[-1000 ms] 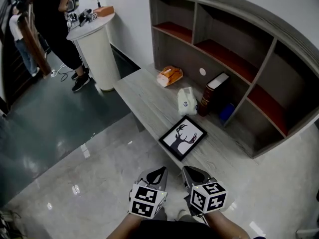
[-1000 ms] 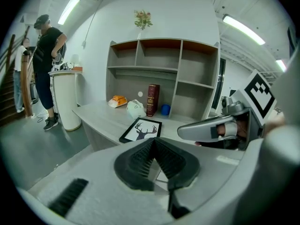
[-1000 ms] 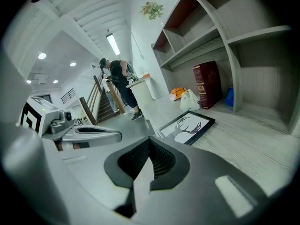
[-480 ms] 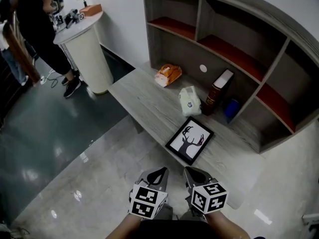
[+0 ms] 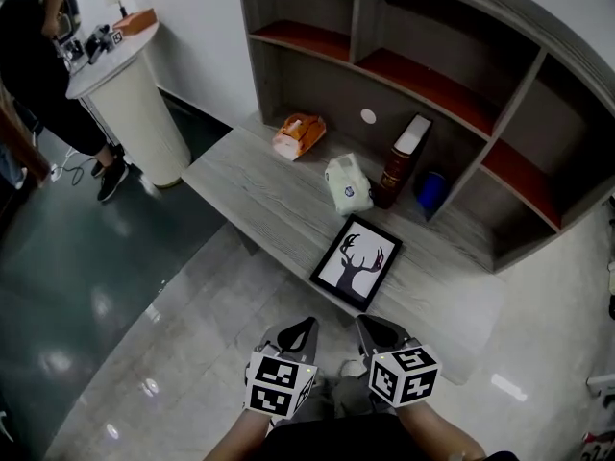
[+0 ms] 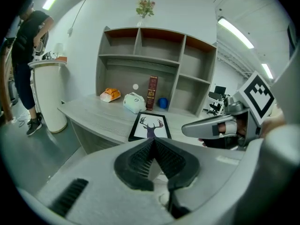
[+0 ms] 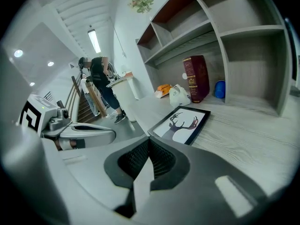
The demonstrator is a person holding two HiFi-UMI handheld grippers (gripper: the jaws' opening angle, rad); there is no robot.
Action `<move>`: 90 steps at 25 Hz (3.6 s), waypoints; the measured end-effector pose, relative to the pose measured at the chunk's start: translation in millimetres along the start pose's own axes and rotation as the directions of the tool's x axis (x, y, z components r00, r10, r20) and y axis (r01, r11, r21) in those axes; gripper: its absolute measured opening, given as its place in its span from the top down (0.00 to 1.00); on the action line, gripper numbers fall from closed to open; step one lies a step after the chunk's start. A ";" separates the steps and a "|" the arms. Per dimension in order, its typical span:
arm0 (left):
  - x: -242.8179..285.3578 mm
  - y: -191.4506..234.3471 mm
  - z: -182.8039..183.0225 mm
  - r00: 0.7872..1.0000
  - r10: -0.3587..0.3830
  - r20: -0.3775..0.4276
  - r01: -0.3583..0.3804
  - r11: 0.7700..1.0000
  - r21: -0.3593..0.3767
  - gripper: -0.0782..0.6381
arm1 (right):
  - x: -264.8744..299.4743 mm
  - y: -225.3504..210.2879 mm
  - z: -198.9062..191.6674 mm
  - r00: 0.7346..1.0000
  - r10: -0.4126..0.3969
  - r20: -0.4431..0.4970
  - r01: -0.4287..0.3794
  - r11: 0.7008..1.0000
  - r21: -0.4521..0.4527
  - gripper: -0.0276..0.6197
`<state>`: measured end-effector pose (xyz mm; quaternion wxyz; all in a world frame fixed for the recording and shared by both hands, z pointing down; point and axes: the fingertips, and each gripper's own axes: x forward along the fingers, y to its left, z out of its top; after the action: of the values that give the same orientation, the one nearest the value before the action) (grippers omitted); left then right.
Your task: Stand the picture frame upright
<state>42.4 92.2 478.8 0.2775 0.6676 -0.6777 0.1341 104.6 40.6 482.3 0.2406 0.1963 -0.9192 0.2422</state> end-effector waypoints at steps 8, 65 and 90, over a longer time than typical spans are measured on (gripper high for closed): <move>19.3 -2.4 21.7 1.000 -0.002 -0.008 0.002 1.000 0.010 0.89 | 9.3 -17.4 25.4 1.000 0.015 0.005 -0.015 1.000 -0.020 0.96; 168.0 45.4 67.7 0.936 -0.231 -0.264 0.295 0.925 0.238 0.88 | 62.4 -124.6 60.7 0.949 -0.315 0.013 0.301 0.917 0.260 0.96; 189.1 64.3 49.1 0.883 -0.291 -0.368 0.401 0.876 0.269 0.76 | 68.3 -136.0 21.3 0.877 -0.479 -0.029 0.446 0.792 0.417 0.88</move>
<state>-21.6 -87.3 556.1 0.2836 0.7865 -0.4590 0.3004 107.0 -97.2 550.4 0.2095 0.4706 -0.7798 0.3558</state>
